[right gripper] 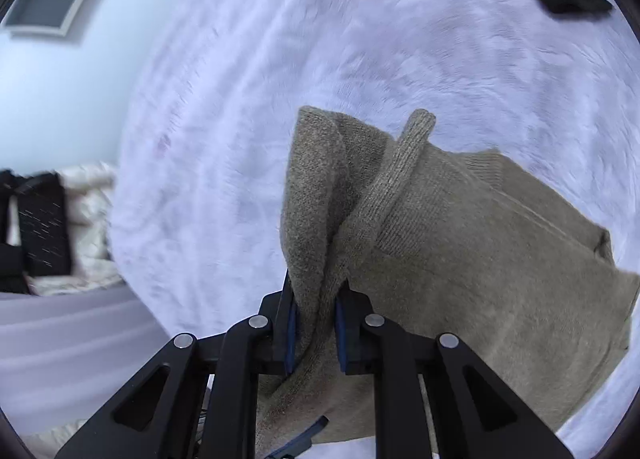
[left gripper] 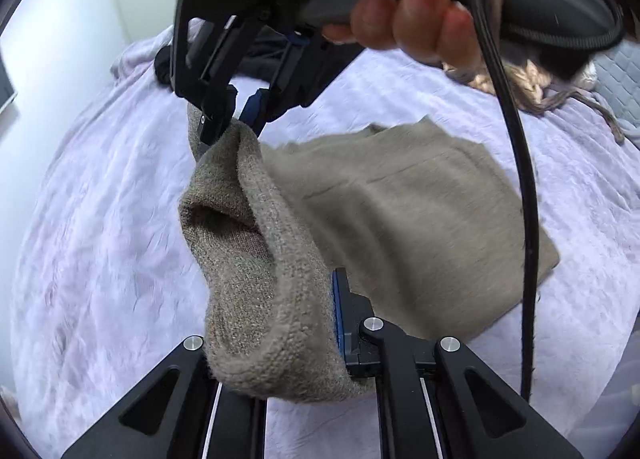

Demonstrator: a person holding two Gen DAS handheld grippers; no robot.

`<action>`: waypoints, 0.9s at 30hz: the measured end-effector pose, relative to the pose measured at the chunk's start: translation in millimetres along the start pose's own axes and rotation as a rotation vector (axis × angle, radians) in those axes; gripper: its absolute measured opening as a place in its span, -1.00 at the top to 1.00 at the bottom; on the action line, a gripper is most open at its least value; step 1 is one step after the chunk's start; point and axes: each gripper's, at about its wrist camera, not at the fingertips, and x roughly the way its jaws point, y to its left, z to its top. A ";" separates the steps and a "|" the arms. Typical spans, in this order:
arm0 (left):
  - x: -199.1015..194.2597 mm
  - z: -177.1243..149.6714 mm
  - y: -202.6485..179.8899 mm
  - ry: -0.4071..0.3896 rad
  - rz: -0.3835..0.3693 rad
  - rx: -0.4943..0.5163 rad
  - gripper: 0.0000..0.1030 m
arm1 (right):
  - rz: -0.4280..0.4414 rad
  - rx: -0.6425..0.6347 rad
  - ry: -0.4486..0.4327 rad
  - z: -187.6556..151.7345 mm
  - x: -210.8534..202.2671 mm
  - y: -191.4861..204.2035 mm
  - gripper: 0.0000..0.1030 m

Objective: Fold small clothes

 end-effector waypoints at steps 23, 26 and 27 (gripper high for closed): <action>96.4 30.2 -233.3 0.156 -0.112 0.450 0.77 | 0.212 0.435 -0.370 -165.6 -64.1 -327.4 0.68; 99.1 31.2 -233.7 0.169 -0.113 0.446 0.77 | 0.251 0.443 -0.399 -171.8 -62.7 -330.4 0.68; 100.3 31.2 -233.8 0.172 -0.117 0.444 0.77 | 0.252 0.440 -0.399 -172.4 -62.9 -328.8 0.68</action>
